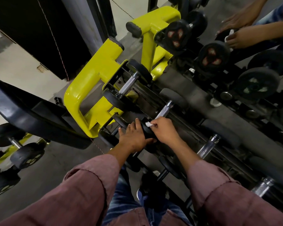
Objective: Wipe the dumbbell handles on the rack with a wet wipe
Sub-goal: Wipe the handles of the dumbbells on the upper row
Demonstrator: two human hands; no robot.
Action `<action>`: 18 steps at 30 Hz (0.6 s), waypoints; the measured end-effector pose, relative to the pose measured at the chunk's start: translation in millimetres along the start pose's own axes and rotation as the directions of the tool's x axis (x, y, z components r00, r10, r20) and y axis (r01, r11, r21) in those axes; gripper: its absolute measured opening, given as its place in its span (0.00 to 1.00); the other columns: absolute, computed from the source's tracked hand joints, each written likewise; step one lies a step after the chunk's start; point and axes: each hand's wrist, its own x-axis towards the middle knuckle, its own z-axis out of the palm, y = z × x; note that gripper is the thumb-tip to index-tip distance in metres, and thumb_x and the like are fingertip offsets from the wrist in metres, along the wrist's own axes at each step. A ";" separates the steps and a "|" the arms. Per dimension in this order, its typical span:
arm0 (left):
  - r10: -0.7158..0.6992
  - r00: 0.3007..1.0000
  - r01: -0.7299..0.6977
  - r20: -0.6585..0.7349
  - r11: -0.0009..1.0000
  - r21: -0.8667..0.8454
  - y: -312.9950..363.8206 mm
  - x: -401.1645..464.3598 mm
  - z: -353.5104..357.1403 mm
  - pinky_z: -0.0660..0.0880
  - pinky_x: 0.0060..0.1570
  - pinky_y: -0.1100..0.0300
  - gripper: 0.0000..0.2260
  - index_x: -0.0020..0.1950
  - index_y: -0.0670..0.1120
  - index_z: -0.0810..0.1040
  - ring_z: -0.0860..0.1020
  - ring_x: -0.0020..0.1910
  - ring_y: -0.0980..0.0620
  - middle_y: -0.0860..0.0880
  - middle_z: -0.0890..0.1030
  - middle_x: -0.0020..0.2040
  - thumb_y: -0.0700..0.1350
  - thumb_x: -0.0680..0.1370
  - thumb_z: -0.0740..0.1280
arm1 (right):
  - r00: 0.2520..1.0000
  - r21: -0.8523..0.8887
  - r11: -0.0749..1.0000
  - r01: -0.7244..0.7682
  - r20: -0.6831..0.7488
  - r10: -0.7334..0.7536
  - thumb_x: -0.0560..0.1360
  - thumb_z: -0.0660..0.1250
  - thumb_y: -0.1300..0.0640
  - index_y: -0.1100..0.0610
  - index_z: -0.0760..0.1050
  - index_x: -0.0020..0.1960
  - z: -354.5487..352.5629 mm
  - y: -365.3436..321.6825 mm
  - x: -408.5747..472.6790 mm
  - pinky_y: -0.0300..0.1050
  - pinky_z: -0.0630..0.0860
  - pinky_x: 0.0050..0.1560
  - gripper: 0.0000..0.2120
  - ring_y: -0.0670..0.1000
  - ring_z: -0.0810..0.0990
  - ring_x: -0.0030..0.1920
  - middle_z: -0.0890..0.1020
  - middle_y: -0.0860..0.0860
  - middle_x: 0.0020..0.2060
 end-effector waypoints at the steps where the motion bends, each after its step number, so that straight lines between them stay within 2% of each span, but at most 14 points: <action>1: 0.003 1.000 -0.003 -0.007 1.000 0.000 0.5 -0.6 -0.1 0.44 0.76 0.33 0.54 0.82 0.43 0.37 0.50 0.82 0.44 0.43 0.49 0.84 0.74 0.74 0.62 | 0.999 -0.042 0.998 0.041 -0.007 -0.041 0.78 0.67 0.56 0.54 0.84 0.48 2.2 0.9 -0.2 0.37 0.70 0.43 0.07 0.54 0.81 0.47 0.79 0.51 0.42; 3: 0.005 1.000 -0.005 -0.016 1.000 0.004 1.3 -1.8 0.3 0.45 0.76 0.33 0.55 0.82 0.43 0.37 0.50 0.82 0.44 0.43 0.50 0.83 0.74 0.74 0.62 | 0.999 -0.058 0.997 0.044 -0.011 -0.044 0.78 0.67 0.54 0.53 0.83 0.54 1.9 2.9 -4.3 0.42 0.75 0.47 0.09 0.54 0.81 0.51 0.81 0.53 0.50; 7: 0.010 0.999 -0.010 -0.032 1.000 -0.002 1.2 -4.8 2.3 0.46 0.76 0.32 0.55 0.82 0.42 0.38 0.52 0.82 0.43 0.40 0.51 0.83 0.75 0.73 0.62 | 0.997 -0.110 0.994 -0.030 -0.072 0.022 0.77 0.67 0.50 0.50 0.81 0.51 -4.3 7.5 -16.8 0.43 0.70 0.42 0.07 0.54 0.81 0.50 0.82 0.49 0.50; 9: 0.013 0.999 -0.014 -0.053 1.000 -0.014 0.9 -6.6 3.4 0.47 0.76 0.32 0.56 0.82 0.42 0.38 0.53 0.82 0.42 0.40 0.52 0.83 0.75 0.73 0.62 | 0.997 -0.140 0.988 -0.059 -0.065 0.050 0.76 0.66 0.53 0.53 0.79 0.45 -6.5 6.9 -21.6 0.45 0.72 0.43 0.05 0.56 0.80 0.49 0.82 0.51 0.46; 11: 0.015 0.998 -0.017 -0.065 1.000 -0.025 1.2 -8.2 4.4 0.47 0.76 0.32 0.56 0.82 0.42 0.39 0.54 0.81 0.41 0.39 0.53 0.82 0.75 0.73 0.63 | 0.995 -0.122 0.987 -0.103 -0.029 0.100 0.75 0.66 0.56 0.53 0.71 0.34 -6.8 12.0 -24.6 0.45 0.70 0.40 0.12 0.57 0.79 0.45 0.77 0.50 0.37; 12: 0.018 0.997 -0.021 -0.069 0.999 -0.032 1.3 -8.6 5.3 0.47 0.76 0.32 0.56 0.82 0.42 0.39 0.54 0.81 0.41 0.39 0.53 0.82 0.75 0.72 0.63 | 0.993 -0.096 0.988 -0.121 -0.015 0.120 0.75 0.67 0.55 0.52 0.68 0.31 -7.8 15.3 -25.8 0.45 0.70 0.39 0.15 0.56 0.79 0.42 0.75 0.49 0.33; 15: 0.036 0.994 -0.044 -0.106 0.996 -0.077 -2.2 -9.5 9.8 0.49 0.77 0.33 0.55 0.82 0.42 0.39 0.55 0.81 0.41 0.39 0.53 0.82 0.74 0.73 0.64 | 0.980 0.050 0.980 -0.195 -0.019 0.196 0.74 0.71 0.53 0.53 0.69 0.30 -14.8 19.7 -29.1 0.46 0.69 0.37 0.18 0.50 0.76 0.35 0.75 0.48 0.29; 18: 0.059 0.987 -0.078 -0.148 0.989 -0.123 -12.4 -12.2 14.6 0.50 0.77 0.35 0.53 0.83 0.44 0.43 0.55 0.81 0.42 0.41 0.54 0.82 0.73 0.74 0.64 | 0.964 0.303 0.923 -0.236 -0.047 0.262 0.75 0.72 0.52 0.55 0.71 0.30 -20.8 20.0 -28.8 0.45 0.66 0.35 0.18 0.44 0.70 0.30 0.73 0.45 0.25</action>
